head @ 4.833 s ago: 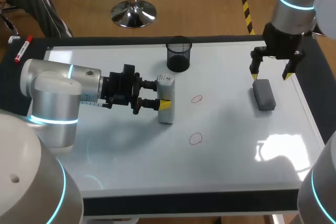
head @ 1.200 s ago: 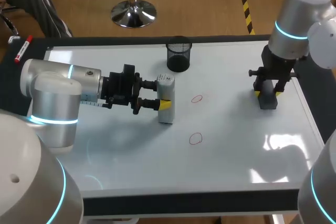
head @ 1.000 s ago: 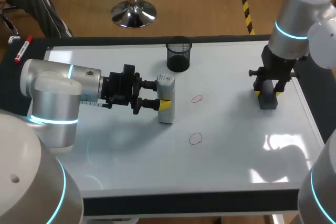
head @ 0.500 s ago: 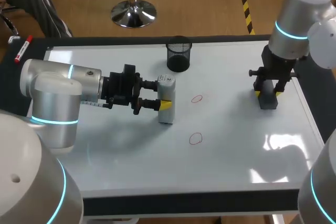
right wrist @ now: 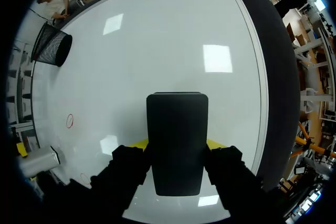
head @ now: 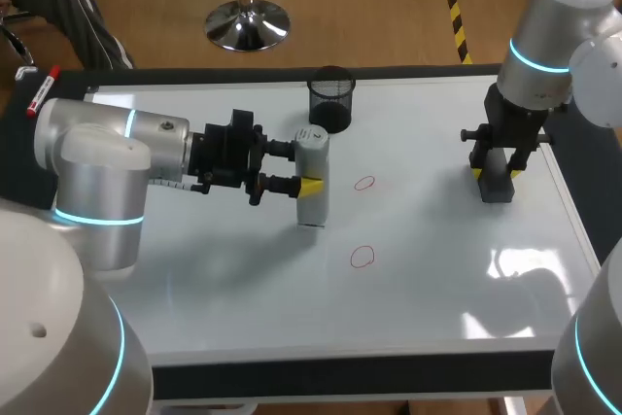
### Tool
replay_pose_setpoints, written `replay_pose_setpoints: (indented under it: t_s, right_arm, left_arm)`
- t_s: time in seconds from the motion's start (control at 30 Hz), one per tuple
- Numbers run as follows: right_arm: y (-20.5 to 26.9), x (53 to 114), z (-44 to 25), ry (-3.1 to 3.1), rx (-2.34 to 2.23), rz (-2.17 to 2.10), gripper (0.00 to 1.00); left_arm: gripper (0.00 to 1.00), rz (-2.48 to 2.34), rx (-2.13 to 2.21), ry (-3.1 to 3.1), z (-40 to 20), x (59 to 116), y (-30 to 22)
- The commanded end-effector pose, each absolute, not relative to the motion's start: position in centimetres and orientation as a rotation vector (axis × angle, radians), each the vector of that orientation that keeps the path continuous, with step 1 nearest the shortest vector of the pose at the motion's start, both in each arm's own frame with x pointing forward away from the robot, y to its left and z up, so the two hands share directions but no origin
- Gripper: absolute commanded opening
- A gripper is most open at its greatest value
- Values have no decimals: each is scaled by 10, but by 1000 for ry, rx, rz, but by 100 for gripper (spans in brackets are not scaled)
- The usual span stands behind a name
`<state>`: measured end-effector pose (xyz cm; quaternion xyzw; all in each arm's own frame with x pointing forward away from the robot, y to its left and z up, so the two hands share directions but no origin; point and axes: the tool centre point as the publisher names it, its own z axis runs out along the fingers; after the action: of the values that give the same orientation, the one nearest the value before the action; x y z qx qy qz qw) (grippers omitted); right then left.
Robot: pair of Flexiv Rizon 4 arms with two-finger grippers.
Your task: Pick up the inspection probe, press it on each red-marked spot on the whiteboard one by one, put down the probe, pick up the eraser, and wipe off all the red marks.
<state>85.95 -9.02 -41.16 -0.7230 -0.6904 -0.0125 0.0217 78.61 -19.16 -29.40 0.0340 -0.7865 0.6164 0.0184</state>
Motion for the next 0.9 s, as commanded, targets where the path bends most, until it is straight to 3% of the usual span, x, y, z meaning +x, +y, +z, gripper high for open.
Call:
replay_pose_setpoints:
  t_s: [0.03,0.9]
  right_arm:
    - [-91,860,-411,-2140,-2237,-42,0]
    - [-91,860,-411,-2140,-2237,-42,0]
  left_arm:
    - [0,1894,91,-2448,-284,787,-192]
    - [0,1889,57,-2454,-262,793,-164]
